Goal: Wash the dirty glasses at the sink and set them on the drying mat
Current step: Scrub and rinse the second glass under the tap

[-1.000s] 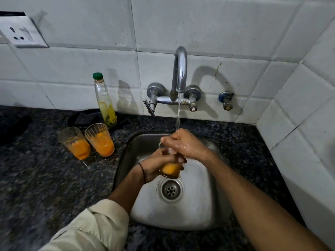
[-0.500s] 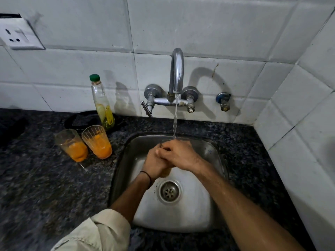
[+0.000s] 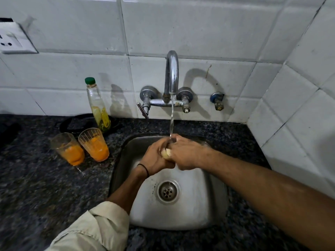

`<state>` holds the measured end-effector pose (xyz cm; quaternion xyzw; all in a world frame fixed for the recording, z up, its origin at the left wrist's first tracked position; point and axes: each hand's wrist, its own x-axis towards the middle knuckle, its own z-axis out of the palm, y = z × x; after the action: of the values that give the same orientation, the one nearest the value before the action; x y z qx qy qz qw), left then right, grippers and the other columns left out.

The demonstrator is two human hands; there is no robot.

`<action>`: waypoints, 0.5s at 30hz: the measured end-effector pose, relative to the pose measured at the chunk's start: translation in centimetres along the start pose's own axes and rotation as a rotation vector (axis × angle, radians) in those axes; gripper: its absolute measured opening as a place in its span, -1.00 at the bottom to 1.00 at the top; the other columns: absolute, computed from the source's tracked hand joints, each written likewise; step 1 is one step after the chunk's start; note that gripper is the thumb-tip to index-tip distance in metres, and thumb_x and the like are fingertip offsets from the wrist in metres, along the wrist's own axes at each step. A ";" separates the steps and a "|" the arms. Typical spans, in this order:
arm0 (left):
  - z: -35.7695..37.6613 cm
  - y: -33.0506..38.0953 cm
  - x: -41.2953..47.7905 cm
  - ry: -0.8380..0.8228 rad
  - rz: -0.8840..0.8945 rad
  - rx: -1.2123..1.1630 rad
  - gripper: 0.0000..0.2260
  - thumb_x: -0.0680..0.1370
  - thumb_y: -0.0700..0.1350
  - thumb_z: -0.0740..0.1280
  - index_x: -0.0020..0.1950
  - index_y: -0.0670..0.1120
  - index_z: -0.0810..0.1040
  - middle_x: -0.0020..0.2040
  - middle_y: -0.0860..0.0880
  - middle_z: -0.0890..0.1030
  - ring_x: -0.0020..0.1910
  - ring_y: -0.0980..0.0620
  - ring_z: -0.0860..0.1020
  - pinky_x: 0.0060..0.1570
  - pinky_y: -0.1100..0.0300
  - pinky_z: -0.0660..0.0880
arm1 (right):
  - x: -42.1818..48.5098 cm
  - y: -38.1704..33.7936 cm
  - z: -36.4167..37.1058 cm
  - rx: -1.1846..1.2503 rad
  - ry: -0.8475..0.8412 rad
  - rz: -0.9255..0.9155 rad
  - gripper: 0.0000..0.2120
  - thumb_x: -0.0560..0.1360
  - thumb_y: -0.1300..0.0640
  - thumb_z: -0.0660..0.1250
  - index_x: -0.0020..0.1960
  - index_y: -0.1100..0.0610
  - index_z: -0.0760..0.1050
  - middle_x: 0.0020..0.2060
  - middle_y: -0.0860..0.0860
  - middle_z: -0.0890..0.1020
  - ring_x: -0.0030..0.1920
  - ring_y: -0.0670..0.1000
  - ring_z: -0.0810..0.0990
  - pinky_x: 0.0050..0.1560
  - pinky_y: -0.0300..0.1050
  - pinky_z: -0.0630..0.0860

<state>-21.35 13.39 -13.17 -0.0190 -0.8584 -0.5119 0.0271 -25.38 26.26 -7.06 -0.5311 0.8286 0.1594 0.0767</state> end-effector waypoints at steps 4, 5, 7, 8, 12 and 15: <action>-1.0 -1.1 -0.7 0.137 0.049 -0.024 -0.69 0.47 -0.24 0.42 0.14 0.05 0.55 0.05 0.15 0.62 0.06 0.42 0.53 0.14 0.43 0.47 | 2.2 -4.4 0.7 0.853 0.128 0.577 -0.74 0.52 0.27 0.27 0.19 0.16 0.54 0.10 0.11 0.62 0.13 0.14 0.59 0.13 -0.04 0.50; -1.2 -1.5 -0.7 0.139 0.044 0.002 -0.70 0.48 -0.24 0.40 0.16 0.04 0.56 0.05 0.16 0.62 0.07 0.41 0.53 0.16 0.40 0.48 | 2.4 -5.6 1.0 0.940 0.247 0.652 -0.74 0.50 0.30 0.26 0.15 0.16 0.55 0.05 0.09 0.64 0.07 0.13 0.62 -0.01 -0.09 0.51; -1.7 -2.0 -0.8 0.070 0.029 0.007 -0.63 0.40 -0.26 0.42 0.18 -0.02 0.58 0.05 0.15 0.64 0.08 0.35 0.56 0.16 0.39 0.47 | 1.6 -6.9 2.3 0.955 0.486 0.578 -0.66 0.40 0.37 0.24 0.09 0.13 0.60 -0.01 0.03 0.65 0.01 0.08 0.62 -0.05 -0.12 0.55; -2.0 -2.2 -0.8 0.035 0.012 -0.007 -0.58 0.33 -0.27 0.48 0.17 -0.06 0.58 0.03 0.12 0.65 0.03 0.33 0.57 0.12 0.40 0.48 | 1.2 -6.5 3.4 0.918 0.552 0.445 -0.58 0.34 0.40 0.24 0.10 0.12 0.62 0.01 0.02 0.66 0.04 0.05 0.61 0.02 -0.12 0.55; -2.3 -1.5 -1.0 -0.102 0.007 0.082 -0.49 0.17 -0.32 0.56 0.05 -0.01 0.55 -0.07 0.03 0.64 -0.15 0.27 0.55 -0.12 0.35 0.50 | -0.6 -0.4 5.1 0.087 0.362 -0.079 -0.53 0.32 0.32 0.40 0.21 0.06 0.62 0.19 -0.04 0.63 0.31 0.03 0.49 0.46 0.10 0.15; -1.7 -0.6 -0.7 -0.096 0.005 0.060 -0.44 0.18 -0.30 0.55 0.11 0.05 0.55 -0.09 0.07 0.64 -0.13 0.17 0.61 -0.13 0.31 0.52 | -0.1 0.7 3.3 0.029 0.195 -0.103 -0.54 0.34 0.27 0.43 0.22 0.05 0.53 0.20 0.02 0.60 0.34 0.06 0.46 0.55 0.17 0.00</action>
<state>-20.61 11.60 -12.91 -0.0448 -0.8736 -0.4845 -0.0123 -26.09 27.74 -9.96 -0.5846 0.8061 0.0907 0.0115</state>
